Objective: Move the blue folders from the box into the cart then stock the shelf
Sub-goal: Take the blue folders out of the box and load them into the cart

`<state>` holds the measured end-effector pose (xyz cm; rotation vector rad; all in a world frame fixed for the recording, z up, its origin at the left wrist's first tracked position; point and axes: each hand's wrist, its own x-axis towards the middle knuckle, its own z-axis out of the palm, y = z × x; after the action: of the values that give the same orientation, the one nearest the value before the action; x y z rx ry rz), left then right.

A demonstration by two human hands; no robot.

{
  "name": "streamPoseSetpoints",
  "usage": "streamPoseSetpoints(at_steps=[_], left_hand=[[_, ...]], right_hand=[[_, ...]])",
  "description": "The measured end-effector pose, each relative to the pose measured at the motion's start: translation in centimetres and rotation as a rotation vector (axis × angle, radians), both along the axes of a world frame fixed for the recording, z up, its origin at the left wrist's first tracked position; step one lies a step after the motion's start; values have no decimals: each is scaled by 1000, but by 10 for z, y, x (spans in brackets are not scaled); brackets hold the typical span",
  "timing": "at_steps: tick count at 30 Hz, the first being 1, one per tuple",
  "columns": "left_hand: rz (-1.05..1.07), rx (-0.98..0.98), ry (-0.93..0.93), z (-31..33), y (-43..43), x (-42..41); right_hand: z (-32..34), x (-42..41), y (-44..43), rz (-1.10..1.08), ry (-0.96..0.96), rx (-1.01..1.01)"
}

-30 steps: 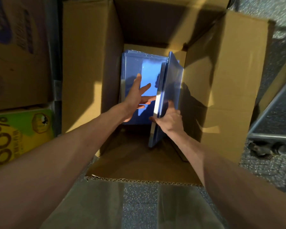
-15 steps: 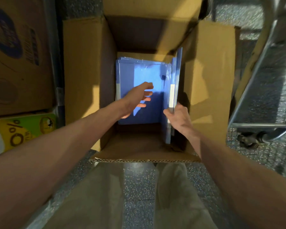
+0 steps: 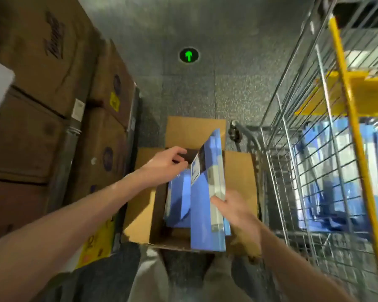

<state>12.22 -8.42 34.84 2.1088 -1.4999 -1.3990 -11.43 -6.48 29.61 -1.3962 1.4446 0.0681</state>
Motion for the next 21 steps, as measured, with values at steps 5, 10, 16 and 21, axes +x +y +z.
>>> streamPoseSetpoints(at_steps=[5, 10, 16, 21], left_hand=[[-121, -198, -199, 130, 1, 10], [-336, -493, -360, 231, 6, -15], [-576, -688, -590, 305, 9, -36], [-741, -704, -673, 356, 50, -49]], right_hand=[[122, -13, -17, 140, -59, -77], [239, -19, -32, 387, -49, -252], [351, -19, -24, 647, 14, -485], [419, -15, 18, 776, 162, -582]])
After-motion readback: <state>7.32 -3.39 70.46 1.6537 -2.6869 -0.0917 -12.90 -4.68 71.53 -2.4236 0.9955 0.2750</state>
